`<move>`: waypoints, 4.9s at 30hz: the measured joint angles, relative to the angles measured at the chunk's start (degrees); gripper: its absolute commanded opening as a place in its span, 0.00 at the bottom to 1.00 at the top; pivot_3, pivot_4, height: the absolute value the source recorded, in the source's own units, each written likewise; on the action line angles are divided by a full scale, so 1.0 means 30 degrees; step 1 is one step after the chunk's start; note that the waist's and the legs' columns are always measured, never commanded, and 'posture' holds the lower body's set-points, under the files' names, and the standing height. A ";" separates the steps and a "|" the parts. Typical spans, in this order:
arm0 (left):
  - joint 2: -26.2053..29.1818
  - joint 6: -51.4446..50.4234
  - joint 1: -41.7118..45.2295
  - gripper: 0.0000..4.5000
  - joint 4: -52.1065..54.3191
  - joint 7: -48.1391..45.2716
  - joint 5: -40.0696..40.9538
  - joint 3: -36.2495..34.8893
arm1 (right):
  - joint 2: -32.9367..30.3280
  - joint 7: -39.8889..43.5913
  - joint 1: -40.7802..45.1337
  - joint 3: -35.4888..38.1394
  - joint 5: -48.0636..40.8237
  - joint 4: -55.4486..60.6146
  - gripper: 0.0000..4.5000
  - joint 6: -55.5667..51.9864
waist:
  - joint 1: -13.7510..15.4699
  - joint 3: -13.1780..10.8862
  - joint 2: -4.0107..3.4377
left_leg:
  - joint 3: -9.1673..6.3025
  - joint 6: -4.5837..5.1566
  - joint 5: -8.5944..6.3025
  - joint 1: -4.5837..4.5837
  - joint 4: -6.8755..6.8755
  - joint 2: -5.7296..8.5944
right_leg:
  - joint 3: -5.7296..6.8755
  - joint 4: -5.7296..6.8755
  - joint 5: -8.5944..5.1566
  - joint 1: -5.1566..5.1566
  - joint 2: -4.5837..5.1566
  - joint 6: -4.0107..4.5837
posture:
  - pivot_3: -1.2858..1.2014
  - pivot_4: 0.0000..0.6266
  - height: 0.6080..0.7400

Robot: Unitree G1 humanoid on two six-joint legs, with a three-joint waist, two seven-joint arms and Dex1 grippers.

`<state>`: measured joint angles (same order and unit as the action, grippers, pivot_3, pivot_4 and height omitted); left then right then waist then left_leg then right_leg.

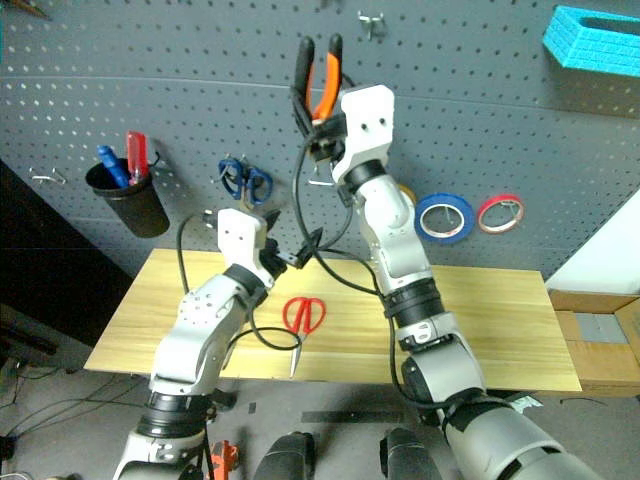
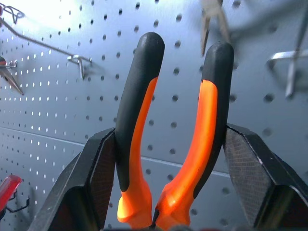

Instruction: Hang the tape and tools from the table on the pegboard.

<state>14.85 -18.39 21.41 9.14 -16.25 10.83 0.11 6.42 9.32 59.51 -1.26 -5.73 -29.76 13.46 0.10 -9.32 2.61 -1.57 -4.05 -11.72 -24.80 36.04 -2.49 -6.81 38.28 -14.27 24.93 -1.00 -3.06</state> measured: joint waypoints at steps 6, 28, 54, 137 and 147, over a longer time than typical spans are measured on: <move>0.0166 -0.0315 -0.0102 1.00 0.0134 0.0126 -0.0141 -0.0239 | 0.0360 -0.0057 0.0417 0.0027 -0.0006 -0.1838 0.64 0.1151 | 0.0344 -0.0114 -0.0047 | 0.0000 0.0004 -0.0002 0.0010 0.0005 0.0000 | -0.0001 0.0022 -0.0002 0.0000 -0.0002 0.0001 | 0.61 0.30 1.00; 0.0824 -0.1459 -0.1580 1.00 0.1749 -0.0447 0.0060 -0.0785 | -0.1107 -0.2571 0.2269 0.0650 0.1691 -0.6464 0.64 0.4590 | 0.0440 -0.1294 -0.0119 | -0.0041 0.0023 0.0011 0.0031 0.0005 -0.0012 | 0.0027 0.0183 -0.0059 0.0044 -0.0012 0.0082 | 0.61 0.40 1.00; 0.1006 -0.1617 -0.1507 1.00 0.1529 -0.0657 0.0016 -0.0934 | -0.0476 -0.1356 0.0742 -0.0665 0.2460 -0.5194 0.80 0.3052 | 0.0424 -0.1661 -0.0142 | -0.0043 0.0022 0.0010 0.0018 -0.0007 -0.0020 | 0.0041 0.0172 -0.0068 0.0068 -0.0013 0.0089 | 0.61 0.41 1.00; -0.0320 -0.9239 -0.4883 0.56 -0.1398 0.3518 -0.4835 0.2842 | -0.7394 1.2110 -1.4772 -0.5480 -0.2428 1.3630 1.00 -0.7601 | -0.0635 -0.2028 -0.0139 | -0.0043 0.0021 0.0010 0.0086 0.0012 -0.0027 | -0.0024 0.0111 -0.0187 -0.0022 -0.0052 -0.0067 | 0.54 0.48 1.00; -0.0228 -0.9217 -0.5046 0.05 -0.1386 0.3553 -0.5158 0.2688 | -0.7147 1.2123 -1.4472 -0.5351 -0.2426 1.3269 1.00 -0.7603 | -0.0635 -0.2055 -0.0169 | -0.0033 0.0021 0.0010 0.0094 0.0007 -0.0026 | -0.0031 0.0110 -0.0190 -0.0021 -0.0052 -0.0066 | 0.55 0.47 1.00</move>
<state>14.17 -46.04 6.27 4.98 -5.59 -4.64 8.17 -15.02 45.69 16.09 -17.31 -13.01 10.05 -9.34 -1.81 -15.49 2.11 -1.67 -3.99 -11.69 -24.51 36.06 -2.57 -6.90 38.61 -14.84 24.87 -1.16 -3.26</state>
